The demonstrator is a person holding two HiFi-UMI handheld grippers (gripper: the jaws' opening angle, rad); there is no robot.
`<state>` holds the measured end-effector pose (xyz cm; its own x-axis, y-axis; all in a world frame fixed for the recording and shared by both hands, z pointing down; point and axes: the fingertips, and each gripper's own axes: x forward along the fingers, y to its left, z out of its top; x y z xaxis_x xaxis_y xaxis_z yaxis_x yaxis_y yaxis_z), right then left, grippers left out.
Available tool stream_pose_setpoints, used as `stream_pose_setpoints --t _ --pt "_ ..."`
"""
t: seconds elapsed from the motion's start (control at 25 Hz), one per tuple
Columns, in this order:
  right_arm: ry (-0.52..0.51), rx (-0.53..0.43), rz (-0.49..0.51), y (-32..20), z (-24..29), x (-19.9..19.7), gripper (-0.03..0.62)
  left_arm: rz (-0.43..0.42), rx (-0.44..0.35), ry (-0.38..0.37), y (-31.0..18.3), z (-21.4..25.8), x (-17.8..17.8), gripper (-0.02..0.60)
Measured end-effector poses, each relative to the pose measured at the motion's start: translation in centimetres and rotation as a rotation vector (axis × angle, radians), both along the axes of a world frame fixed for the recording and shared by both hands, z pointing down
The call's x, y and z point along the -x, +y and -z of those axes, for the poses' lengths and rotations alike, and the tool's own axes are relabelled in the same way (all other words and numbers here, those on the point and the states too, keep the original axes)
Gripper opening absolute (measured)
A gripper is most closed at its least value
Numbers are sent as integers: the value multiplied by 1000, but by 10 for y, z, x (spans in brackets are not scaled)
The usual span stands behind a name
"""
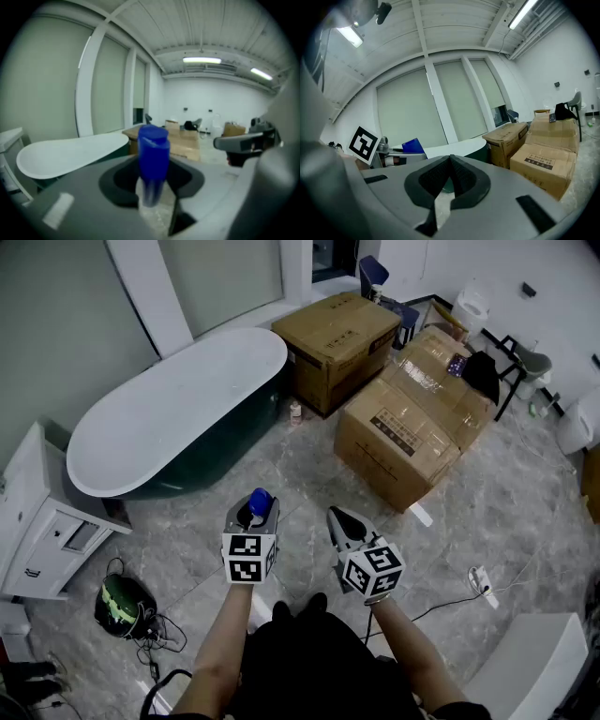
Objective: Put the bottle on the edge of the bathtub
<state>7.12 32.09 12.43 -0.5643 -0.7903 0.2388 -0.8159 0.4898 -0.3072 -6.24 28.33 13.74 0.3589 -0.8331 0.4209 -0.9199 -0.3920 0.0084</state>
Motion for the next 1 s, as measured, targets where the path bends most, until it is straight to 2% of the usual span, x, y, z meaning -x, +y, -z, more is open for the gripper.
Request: stream_pose_setpoints --t 0.2,0.4,0.6,0.8,1.0 --pt "5 -8 11 -2 1 -10 1 17 -7 6 -2 2 -7 156" --pt "-36 5 38 1 -1 -20 2 38 -9 16 -2 1 -15 156" --pt "-53 17 17 -5 -1 -34 2 52 13 20 -8 -5 -20 156" --pt "-63 51 18 -26 -14 -33 2 44 38 8 -33 -19 -18 156" --pt "-45 66 32 -75 -25 -24 2 53 47 22 -86 -32 -10 156"
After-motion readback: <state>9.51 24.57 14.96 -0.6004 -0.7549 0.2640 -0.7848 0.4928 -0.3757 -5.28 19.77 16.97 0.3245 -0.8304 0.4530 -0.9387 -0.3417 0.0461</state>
